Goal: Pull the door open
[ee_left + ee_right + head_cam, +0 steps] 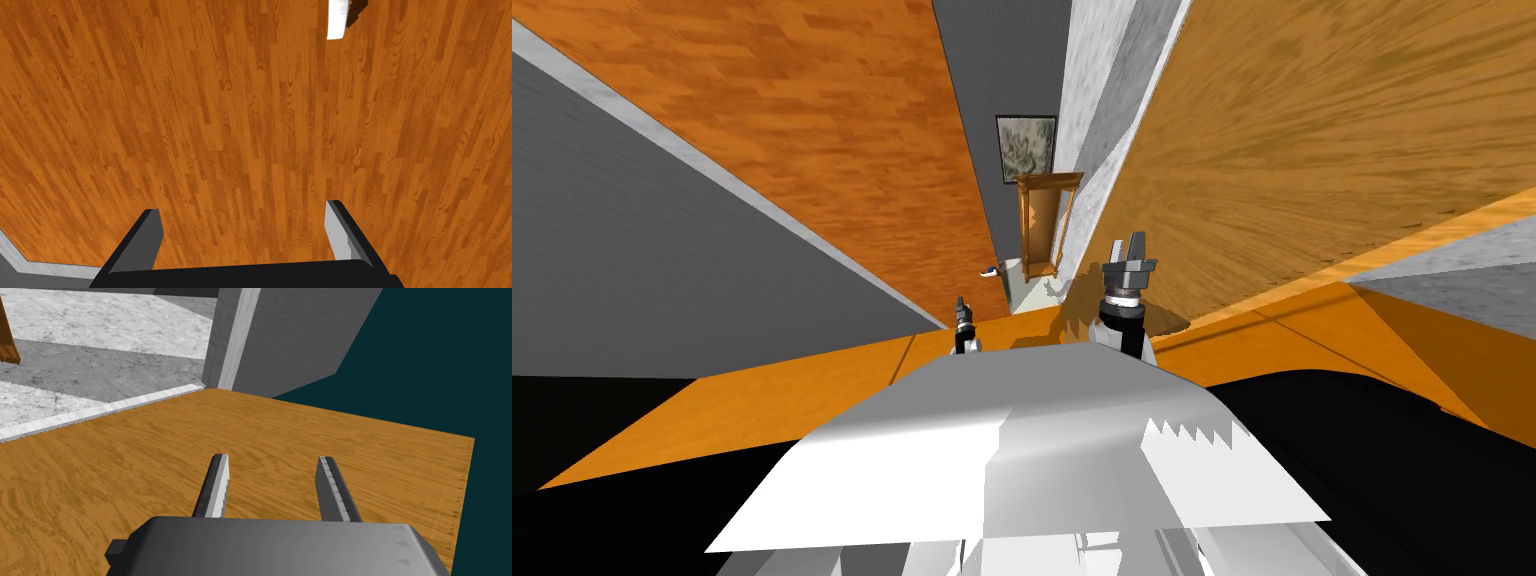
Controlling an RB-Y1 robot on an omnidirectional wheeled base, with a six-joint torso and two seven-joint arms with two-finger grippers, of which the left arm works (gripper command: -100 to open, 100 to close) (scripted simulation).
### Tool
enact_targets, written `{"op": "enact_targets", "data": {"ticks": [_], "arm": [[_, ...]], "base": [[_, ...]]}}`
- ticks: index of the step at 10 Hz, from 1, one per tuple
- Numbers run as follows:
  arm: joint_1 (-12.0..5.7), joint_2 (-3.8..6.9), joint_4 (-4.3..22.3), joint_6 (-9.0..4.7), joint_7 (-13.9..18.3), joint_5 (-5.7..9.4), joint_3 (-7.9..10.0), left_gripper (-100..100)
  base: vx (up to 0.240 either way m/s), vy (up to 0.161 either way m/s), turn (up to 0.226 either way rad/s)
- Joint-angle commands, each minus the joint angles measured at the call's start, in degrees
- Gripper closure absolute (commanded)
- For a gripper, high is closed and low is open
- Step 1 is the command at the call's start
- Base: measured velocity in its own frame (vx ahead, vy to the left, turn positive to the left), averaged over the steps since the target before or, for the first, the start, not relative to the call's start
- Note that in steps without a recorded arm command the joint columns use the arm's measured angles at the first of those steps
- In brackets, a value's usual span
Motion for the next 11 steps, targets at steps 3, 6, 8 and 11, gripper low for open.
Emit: {"op": "enact_targets", "data": {"ticks": [3, 6, 8, 11], "arm": [[-1.93, -0.72, 5.1, -0.82, -0.7, 0.22, 0.65, -100], [-3.61, -1.71, 9.6, -1.48, -1.4, 0.41, 1.23, -100], [-4.61, -2.44, 12.3, -1.87, -1.9, 0.52, 1.58, -100], [-5.5, -3.13, 14.7, -2.22, -2.3, 0.61, 1.89, -100]], "base": [[0.095, 0.014, -0.08], [0.108, 0.022, -0.09], [0.148, 0.024, -0.129], [0.107, 0.021, -0.071]]}}
